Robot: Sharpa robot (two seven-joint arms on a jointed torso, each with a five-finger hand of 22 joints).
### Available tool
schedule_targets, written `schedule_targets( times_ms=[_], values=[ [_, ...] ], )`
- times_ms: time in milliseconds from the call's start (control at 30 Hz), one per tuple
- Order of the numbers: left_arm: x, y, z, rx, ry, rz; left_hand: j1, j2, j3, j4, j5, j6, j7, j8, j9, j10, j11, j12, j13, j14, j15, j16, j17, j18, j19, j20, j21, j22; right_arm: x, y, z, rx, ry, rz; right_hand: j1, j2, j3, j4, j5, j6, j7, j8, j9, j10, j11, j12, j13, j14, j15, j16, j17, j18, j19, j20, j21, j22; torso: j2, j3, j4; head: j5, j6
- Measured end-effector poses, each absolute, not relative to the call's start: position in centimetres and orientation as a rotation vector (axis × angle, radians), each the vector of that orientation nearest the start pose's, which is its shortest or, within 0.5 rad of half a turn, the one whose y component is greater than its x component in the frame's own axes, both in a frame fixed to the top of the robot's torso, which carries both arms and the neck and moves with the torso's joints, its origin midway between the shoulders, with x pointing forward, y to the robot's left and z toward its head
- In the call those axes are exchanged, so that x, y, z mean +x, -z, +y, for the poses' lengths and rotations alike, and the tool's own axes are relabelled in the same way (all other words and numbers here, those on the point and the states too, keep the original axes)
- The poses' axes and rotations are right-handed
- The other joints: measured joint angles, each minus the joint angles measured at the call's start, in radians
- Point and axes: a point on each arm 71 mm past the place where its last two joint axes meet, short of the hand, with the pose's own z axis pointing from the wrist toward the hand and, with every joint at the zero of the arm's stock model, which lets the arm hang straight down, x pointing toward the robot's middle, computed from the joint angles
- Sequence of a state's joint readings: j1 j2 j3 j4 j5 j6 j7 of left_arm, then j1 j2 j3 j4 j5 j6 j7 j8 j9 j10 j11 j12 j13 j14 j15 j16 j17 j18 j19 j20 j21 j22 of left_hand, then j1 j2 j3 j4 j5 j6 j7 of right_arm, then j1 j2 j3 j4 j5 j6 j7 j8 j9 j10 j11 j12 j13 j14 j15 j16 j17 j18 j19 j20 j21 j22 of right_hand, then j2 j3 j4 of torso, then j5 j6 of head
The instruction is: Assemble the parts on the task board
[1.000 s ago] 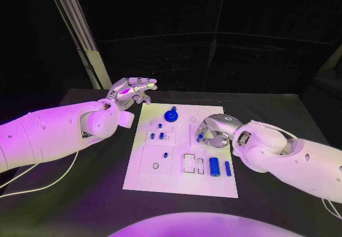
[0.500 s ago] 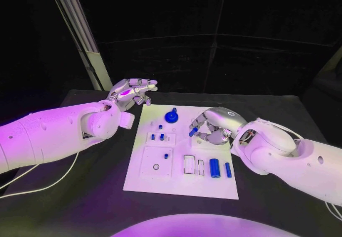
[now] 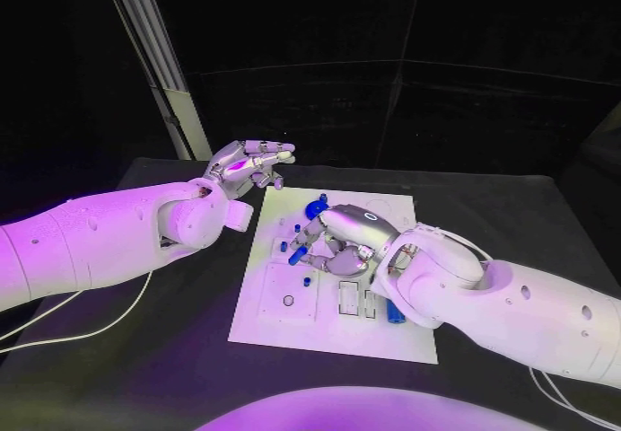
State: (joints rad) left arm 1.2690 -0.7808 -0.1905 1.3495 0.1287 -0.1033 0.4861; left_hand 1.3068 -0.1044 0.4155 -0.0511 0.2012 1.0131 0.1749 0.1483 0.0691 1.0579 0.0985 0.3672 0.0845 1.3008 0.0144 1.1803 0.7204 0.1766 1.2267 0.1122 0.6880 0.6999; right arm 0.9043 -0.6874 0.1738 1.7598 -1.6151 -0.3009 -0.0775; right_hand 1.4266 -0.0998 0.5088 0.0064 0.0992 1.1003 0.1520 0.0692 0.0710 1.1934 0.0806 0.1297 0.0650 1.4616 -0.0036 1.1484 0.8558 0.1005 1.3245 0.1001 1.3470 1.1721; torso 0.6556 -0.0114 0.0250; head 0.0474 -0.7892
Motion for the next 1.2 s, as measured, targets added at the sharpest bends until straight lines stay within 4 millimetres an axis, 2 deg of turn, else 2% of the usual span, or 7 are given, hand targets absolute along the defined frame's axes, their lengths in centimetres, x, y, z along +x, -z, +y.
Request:
schedule_targets(
  times_ms=[267, 400, 600, 1200],
  values=[
    [51.2, 20.2, 22.4, -1.147, 1.652, 1.432, 0.0, 0.0, 0.0, 0.0, 0.0, 0.0, 0.0, 0.0, 0.0, 0.0, 0.0, 0.0, 0.0, 0.0, 0.0, 0.0, 0.0, 0.0, 0.0, 0.0, 0.0, 0.0, 38.4, 22.7, -4.4, -0.341, -1.134, 1.666, 0.0, 0.0, 0.003, -0.003, 0.006, 0.0, 0.0, -0.001, -0.001, 0.0, 0.0, -0.004, -0.001, 0.0, 0.0, 0.0, 0.0, 0.0, 0.0, 0.0, 0.004, 0.0, 0.0, -0.0004, -0.0006, 0.021, -0.009],
    [51.2, 20.1, 22.2, -1.146, 1.655, 1.434, 0.0, 0.0, 0.0, 0.0, 0.0, 0.0, 0.0, 0.0, 0.0, 0.0, 0.0, 0.0, 0.0, 0.0, 0.0, 0.0, 0.0, 0.0, 0.0, 0.0, 0.0, 0.0, 38.4, 23.7, -4.0, -0.371, -1.127, 1.697, 0.0, 0.0, 0.003, -0.003, 0.006, 0.0, 0.0, -0.001, -0.001, 0.0, 0.0, -0.004, -0.001, 0.0, 0.0, 0.0, 0.0, 0.0, 0.0, 0.0, 0.004, 0.0, 0.0, -0.0001, -0.0012, 0.025, -0.012],
    [51.2, 20.1, 22.1, -1.145, 1.657, 1.434, 0.0, 0.0, 0.0, 0.0, 0.0, 0.0, 0.0, 0.0, 0.0, 0.0, 0.0, 0.0, 0.0, 0.0, 0.0, 0.0, 0.0, 0.0, 0.0, 0.0, 0.0, 0.0, 38.4, 24.3, -3.7, -0.416, -1.114, 1.716, 0.0, 0.0, 0.003, -0.003, 0.006, -0.001, -0.001, -0.001, -0.001, 0.0, 0.0, -0.004, -0.001, 0.0, 0.0, 0.0, 0.0, 0.0, 0.0, 0.0, 0.004, 0.0, 0.0, 0.0011, -0.0012, 0.03, -0.015],
    [51.2, 20.1, 22.1, -1.145, 1.659, 1.435, 0.0, 0.0, 0.0, 0.0, 0.0, 0.0, 0.0, 0.0, 0.0, 0.0, 0.0, 0.0, 0.0, 0.0, 0.0, 0.0, 0.0, 0.0, 0.0, 0.0, 0.0, 0.0, 38.4, 24.9, -3.5, -0.514, -1.019, 1.739, 0.0, 0.0, 0.003, -0.003, 0.005, -0.003, 0.0, -0.004, -0.003, 0.0, 0.0, -0.004, 0.001, 0.0, 0.0, 0.0, 0.0, 0.0, 0.0, 0.0, 0.004, 0.0, 0.0, 0.0012, -0.0022, 0.032, -0.019]
  ],
)
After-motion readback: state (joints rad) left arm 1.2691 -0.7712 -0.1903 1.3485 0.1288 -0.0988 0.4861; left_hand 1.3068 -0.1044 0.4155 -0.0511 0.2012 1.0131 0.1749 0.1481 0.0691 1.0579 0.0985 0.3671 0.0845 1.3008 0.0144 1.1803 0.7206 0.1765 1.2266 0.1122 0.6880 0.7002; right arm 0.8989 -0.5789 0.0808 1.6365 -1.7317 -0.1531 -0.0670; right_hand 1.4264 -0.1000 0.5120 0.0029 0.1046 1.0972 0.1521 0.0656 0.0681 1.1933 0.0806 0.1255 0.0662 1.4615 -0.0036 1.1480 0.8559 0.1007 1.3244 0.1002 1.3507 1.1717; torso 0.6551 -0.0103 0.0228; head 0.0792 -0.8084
